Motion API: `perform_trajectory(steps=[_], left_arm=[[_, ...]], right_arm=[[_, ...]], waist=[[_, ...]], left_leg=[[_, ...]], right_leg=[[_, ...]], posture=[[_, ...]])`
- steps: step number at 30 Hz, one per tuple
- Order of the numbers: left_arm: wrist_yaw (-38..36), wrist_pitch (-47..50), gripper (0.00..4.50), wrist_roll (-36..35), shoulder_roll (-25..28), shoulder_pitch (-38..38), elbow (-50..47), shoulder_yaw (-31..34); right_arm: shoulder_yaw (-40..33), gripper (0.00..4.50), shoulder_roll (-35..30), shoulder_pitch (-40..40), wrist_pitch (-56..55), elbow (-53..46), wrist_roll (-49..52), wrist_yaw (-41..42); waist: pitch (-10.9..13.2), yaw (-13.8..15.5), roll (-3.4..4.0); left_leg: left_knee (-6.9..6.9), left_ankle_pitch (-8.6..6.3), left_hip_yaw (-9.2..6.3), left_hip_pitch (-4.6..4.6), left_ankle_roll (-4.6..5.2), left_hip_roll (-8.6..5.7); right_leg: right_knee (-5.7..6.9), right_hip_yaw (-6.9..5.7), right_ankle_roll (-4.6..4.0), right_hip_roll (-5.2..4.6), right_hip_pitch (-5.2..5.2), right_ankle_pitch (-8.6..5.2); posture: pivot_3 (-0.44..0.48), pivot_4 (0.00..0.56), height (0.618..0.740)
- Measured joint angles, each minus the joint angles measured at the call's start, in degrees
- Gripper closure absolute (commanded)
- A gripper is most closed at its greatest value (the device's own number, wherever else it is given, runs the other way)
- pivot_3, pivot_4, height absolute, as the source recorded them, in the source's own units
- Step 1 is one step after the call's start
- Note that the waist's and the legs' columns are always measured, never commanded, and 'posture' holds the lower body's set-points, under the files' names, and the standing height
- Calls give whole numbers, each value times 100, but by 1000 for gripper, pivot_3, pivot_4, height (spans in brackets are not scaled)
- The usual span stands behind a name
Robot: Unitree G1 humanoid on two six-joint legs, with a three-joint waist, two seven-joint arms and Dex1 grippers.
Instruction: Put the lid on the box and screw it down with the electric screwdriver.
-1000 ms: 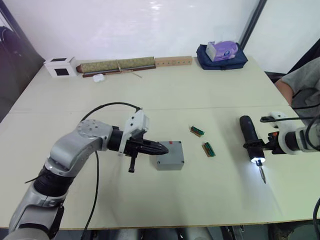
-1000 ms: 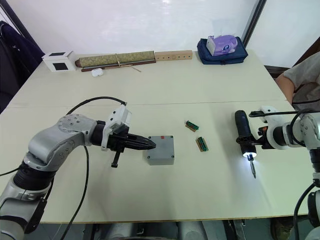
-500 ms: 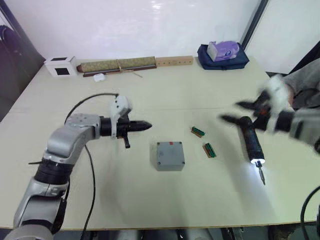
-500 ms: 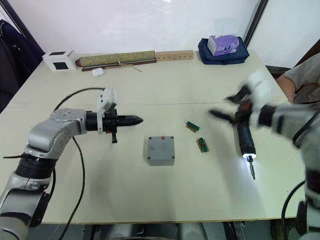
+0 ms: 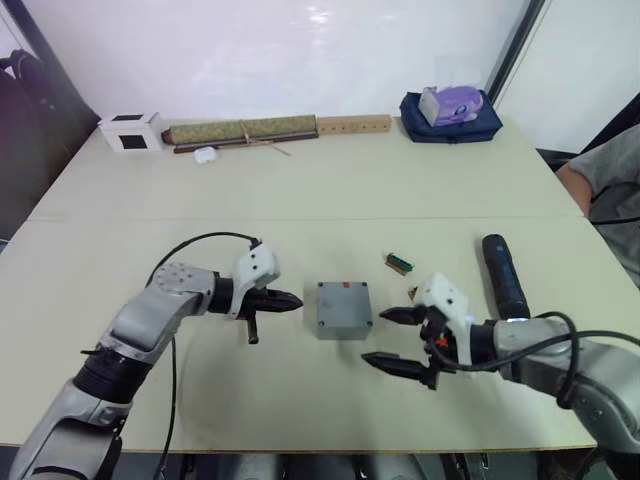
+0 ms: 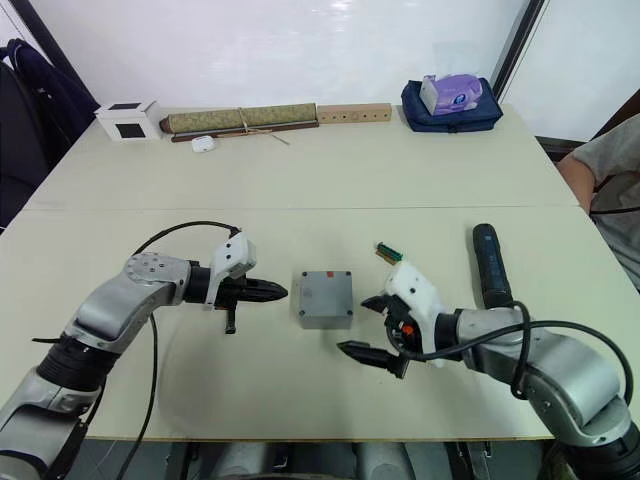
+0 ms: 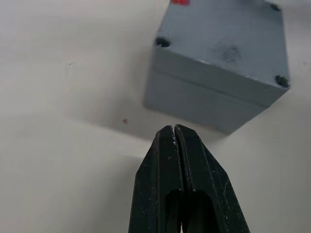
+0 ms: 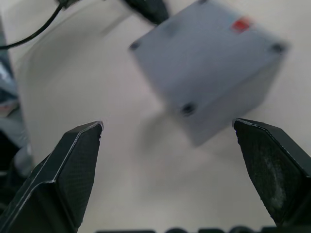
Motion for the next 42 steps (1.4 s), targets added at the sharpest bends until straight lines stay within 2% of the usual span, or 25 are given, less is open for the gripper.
perform_trajectory(steps=[8,13,20,27,30,32,37,42], left_arm=[[-213,-494,4500,372,-283,-298,457,-317],[-7,-609,4500,498,-654,-422,878,-255],[-21,-1024,4500,657,-390,-508,1251,-116],[-517,-650,4500,516,93,280,362,-178],[-445,-372,4500,463,32,607,-207,-264],[-363,-218,4500,432,-45,716,-467,-339],[61,-159,4500,484,-385,651,-453,-334],[304,-340,4500,626,-431,405,-83,-312]], right_arm=[[290,46,342,73,-8,-36,-71,-272],[459,46,428,22,-2,-106,-48,-261],[188,46,-391,1,-333,-127,-311,132],[355,46,-665,-347,-1042,713,-1010,560],[432,46,-175,-517,-1236,1036,-1036,610],[544,46,-67,-579,-1318,1152,-1111,662],[852,46,-23,-562,-1382,1063,-1235,822],[926,46,-5,-418,-1370,1003,-1307,821]], waist=[[-1,-3,-2],[-1,1,-2],[-1,-17,-2],[-3,7,-3],[-7,4,-11],[-7,10,-11],[-7,3,-12],[-7,4,-12]], left_leg=[[1,0,0,1,0,-4],[1,0,-4,-1,0,-4],[1,0,-10,3,0,-4],[-1,0,-6,3,0,4],[1,0,-7,3,0,4],[1,0,-9,2,0,3],[2,0,-11,3,0,0],[2,0,-11,4,0,-4]], right_leg=[[1,-1,0,1,1,0],[0,-2,0,0,0,0],[2,-3,0,1,2,0],[3,-2,0,-4,2,0],[3,-1,0,-5,4,0],[3,-3,0,-5,4,0],[5,-3,0,-3,4,0],[6,-3,0,-2,4,0]], posture=[[0,150,740],[0,150,740],[0,150,740],[0,150,740],[0,150,740],[0,150,740],[0,150,740],[0,150,740]])
